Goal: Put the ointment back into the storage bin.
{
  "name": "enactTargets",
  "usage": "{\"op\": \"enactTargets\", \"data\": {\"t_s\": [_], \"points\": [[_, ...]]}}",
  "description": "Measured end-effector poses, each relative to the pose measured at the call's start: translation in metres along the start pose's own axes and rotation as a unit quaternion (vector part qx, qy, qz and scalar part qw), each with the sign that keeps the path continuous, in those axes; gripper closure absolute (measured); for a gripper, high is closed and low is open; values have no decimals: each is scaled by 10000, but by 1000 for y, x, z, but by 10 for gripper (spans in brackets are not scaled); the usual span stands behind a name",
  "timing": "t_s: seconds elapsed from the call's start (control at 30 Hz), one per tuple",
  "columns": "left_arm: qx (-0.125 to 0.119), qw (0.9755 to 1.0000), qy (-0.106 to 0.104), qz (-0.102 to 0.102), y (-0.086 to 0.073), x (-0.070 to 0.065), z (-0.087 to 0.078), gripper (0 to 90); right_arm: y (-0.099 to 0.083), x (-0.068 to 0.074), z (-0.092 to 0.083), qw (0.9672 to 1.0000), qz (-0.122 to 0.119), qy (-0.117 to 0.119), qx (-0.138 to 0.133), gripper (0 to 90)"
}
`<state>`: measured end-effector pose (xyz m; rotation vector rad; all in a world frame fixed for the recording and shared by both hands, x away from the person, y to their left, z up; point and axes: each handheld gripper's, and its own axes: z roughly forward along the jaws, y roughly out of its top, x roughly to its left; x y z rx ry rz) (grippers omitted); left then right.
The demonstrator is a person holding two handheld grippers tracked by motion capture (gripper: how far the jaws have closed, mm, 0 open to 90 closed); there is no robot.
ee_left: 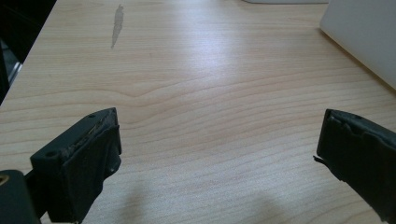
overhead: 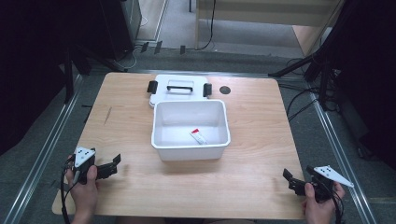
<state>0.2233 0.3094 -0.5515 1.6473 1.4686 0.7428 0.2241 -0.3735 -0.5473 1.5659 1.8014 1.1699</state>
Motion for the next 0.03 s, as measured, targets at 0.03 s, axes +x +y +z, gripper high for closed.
{"op": "enactTargets", "data": {"t_s": [0.03], "points": [[14,10000,5,13,0,0,0,7,0,0,0,10000,3,18,15,1]]}}
